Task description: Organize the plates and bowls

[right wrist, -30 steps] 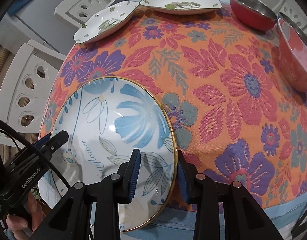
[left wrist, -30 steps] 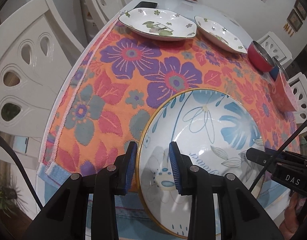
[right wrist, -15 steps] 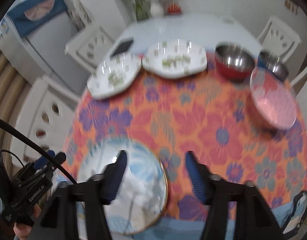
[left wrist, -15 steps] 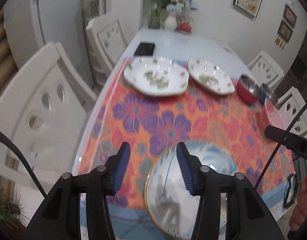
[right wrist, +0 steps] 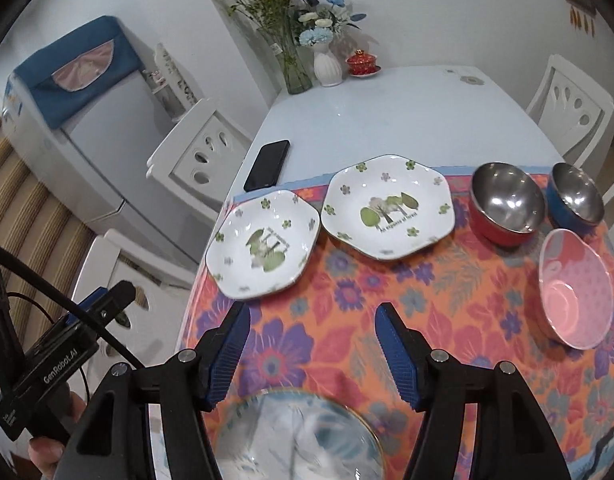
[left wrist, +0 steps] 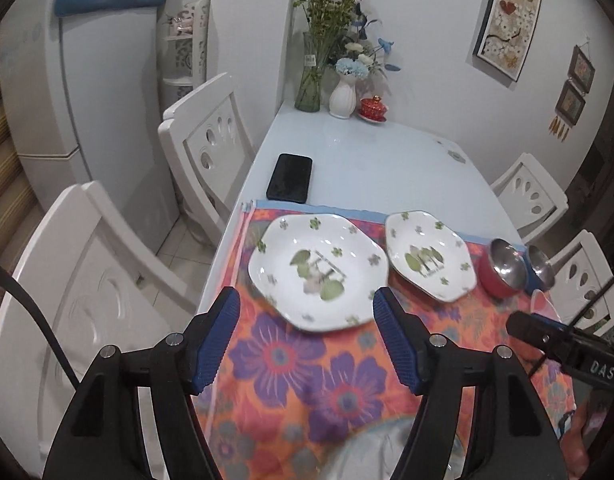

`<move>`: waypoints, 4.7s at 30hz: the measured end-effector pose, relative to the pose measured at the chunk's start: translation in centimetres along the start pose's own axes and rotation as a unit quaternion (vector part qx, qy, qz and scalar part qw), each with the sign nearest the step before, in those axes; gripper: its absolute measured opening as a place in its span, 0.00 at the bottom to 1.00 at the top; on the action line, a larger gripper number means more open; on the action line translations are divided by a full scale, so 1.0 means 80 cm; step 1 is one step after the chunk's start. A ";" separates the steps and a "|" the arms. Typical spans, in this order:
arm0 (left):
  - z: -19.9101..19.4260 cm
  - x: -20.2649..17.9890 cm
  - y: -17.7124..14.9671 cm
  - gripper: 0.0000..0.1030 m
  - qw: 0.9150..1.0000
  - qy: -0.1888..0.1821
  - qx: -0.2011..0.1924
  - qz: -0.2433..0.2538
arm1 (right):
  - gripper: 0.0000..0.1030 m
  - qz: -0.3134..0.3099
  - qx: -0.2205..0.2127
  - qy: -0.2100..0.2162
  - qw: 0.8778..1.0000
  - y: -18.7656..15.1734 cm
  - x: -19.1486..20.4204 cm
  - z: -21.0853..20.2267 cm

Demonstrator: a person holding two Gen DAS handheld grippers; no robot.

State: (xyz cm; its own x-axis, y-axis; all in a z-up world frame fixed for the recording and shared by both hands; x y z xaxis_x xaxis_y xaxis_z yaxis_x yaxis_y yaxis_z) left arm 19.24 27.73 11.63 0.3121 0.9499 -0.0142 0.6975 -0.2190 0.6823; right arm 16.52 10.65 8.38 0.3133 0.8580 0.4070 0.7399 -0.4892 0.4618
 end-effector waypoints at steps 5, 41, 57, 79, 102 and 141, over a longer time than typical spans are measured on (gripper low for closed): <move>0.046 0.014 0.014 0.65 1.000 -0.017 0.017 -0.001 | 0.61 0.017 0.017 -0.011 1.000 0.020 0.001 0.040; 0.288 0.050 0.008 0.41 0.985 -0.122 0.119 0.007 | 0.37 0.017 0.143 -0.038 0.989 0.020 0.012 0.289; 0.261 0.045 -0.005 0.32 0.987 -0.122 0.095 0.054 | 0.35 -0.095 0.112 -0.046 0.988 0.019 0.027 0.288; 0.047 -0.037 -0.093 0.32 0.990 -0.113 0.061 0.053 | 0.35 -0.116 0.129 -0.003 0.985 -0.110 0.001 0.087; -0.011 -0.109 -0.258 0.32 0.986 -0.114 0.123 0.000 | 0.35 -0.131 0.189 -0.058 0.971 -0.256 -0.100 0.012; -0.047 -0.060 -0.130 0.34 0.996 -0.081 0.043 0.004 | 0.35 -0.105 0.096 -0.054 0.988 -0.136 -0.072 -0.034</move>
State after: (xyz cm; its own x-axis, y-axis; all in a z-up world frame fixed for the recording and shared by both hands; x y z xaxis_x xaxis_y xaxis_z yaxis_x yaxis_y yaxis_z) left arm 8.08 26.26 7.35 0.4130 0.9012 -0.1317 0.7448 -0.2509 0.6183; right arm 5.07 10.62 3.17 0.1959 0.9542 0.2262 0.8911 -0.2695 0.3650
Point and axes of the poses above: each gripper's, at about its wrist camera, not at the fingertips, and z roughly the way its jaws point, x to its left, y to its top, the point moved 9 cm from there along z, roughly the way its jaws point, and after that the axes turned 11 degrees about z, right-handed, at the moved point
